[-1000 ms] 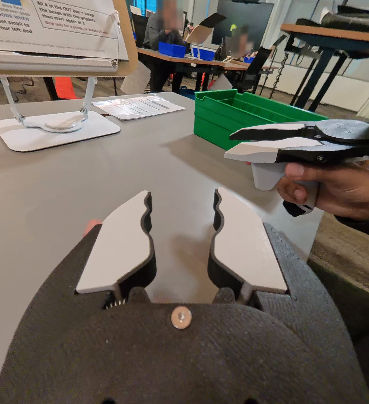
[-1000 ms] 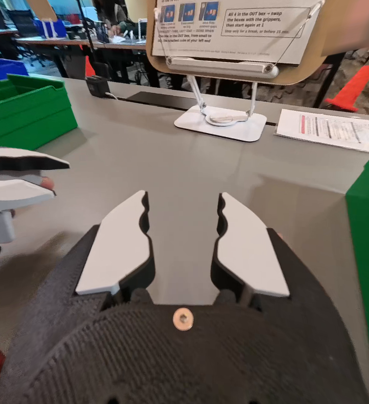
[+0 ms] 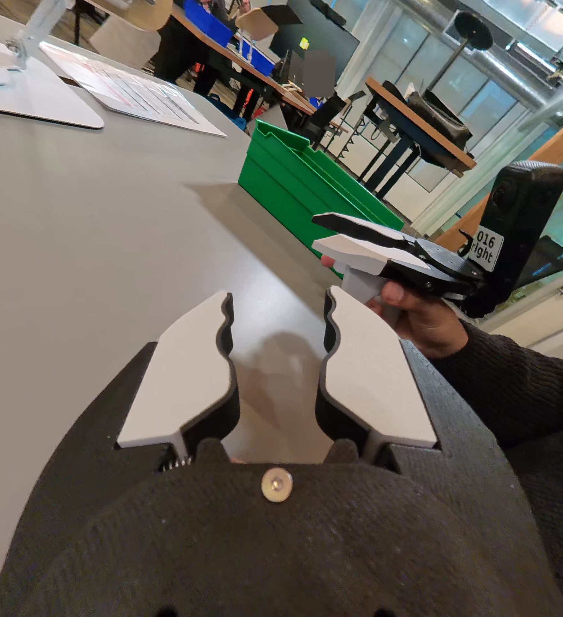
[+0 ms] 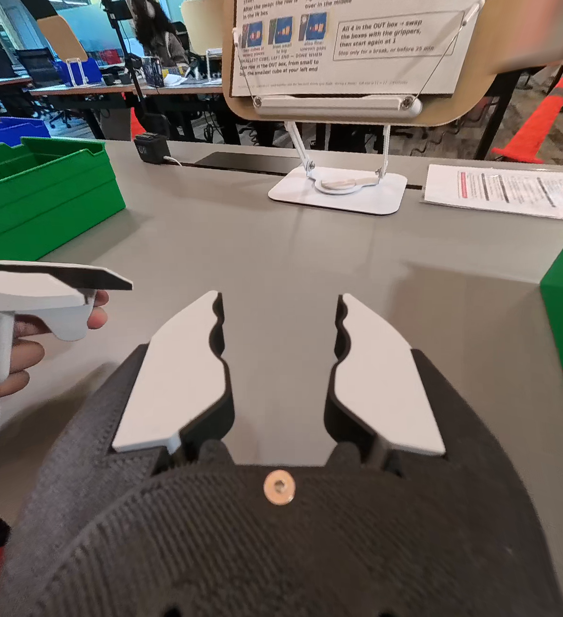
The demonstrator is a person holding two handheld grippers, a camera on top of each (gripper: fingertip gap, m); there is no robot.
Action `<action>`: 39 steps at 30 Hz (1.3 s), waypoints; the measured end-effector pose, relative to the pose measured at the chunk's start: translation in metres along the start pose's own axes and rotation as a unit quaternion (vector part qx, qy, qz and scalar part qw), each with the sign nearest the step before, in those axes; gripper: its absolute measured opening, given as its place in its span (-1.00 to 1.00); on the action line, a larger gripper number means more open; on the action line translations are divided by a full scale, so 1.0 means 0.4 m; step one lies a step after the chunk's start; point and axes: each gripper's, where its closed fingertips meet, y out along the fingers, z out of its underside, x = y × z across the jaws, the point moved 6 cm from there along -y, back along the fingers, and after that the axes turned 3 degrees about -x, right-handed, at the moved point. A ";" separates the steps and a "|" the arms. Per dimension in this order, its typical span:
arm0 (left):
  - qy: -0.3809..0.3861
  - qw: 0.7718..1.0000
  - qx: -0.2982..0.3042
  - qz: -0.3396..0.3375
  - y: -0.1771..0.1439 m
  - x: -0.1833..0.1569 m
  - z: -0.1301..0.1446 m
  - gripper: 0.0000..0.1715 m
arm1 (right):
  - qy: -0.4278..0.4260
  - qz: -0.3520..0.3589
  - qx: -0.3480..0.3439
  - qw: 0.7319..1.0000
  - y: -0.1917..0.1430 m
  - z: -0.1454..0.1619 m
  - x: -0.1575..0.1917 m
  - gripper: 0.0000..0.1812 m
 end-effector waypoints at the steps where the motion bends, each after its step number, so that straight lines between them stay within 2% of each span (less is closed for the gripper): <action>1: 0.006 1.000 0.003 0.003 0.000 -0.003 0.001 -0.39 | 0.004 -0.002 0.000 1.000 -0.002 0.000 0.000 -0.28; 10: 0.057 0.998 0.032 0.015 0.009 -0.023 0.014 -0.27 | 0.018 -0.061 0.030 0.998 0.005 0.020 0.035 -0.29; 23: 0.023 0.999 0.034 0.030 0.010 -0.027 0.018 -0.24 | 0.103 -0.117 0.056 0.986 0.010 0.035 0.041 -0.36; 31: 0.013 0.999 0.036 0.026 0.012 -0.021 0.018 -0.24 | 0.065 -0.153 0.080 0.983 0.012 0.054 0.068 -0.50; 39: 0.041 0.997 0.064 0.026 0.022 -0.031 0.038 -0.22 | 0.004 -0.165 0.063 0.984 0.007 0.055 0.090 -0.52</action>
